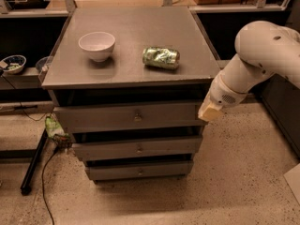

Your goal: Open top drawer

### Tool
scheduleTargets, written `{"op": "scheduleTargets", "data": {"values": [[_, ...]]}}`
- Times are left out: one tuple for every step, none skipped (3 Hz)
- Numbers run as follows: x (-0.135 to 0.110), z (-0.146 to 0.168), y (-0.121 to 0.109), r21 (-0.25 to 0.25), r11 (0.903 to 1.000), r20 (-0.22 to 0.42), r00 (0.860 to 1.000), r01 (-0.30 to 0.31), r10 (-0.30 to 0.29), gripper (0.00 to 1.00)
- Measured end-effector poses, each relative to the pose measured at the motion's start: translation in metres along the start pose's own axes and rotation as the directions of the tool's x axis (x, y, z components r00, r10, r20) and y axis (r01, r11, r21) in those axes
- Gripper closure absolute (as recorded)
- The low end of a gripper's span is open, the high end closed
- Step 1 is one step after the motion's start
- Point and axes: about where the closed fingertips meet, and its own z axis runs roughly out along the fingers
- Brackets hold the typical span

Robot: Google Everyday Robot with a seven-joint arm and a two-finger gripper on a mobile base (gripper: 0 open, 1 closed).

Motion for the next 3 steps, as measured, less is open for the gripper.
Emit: {"op": "scheduleTargets", "data": {"values": [[-0.007,0.021,-0.02,0.007,0.9999,0.025,1.0,-0.013,0.013,1.0],[-0.011,0.033,-0.035,0.011,0.9998,0.039,0.999,-0.019,0.018,1.0],[-0.012,0.035,-0.036,0.011,0.9998,0.04,0.999,-0.019,0.019,0.76]]}}
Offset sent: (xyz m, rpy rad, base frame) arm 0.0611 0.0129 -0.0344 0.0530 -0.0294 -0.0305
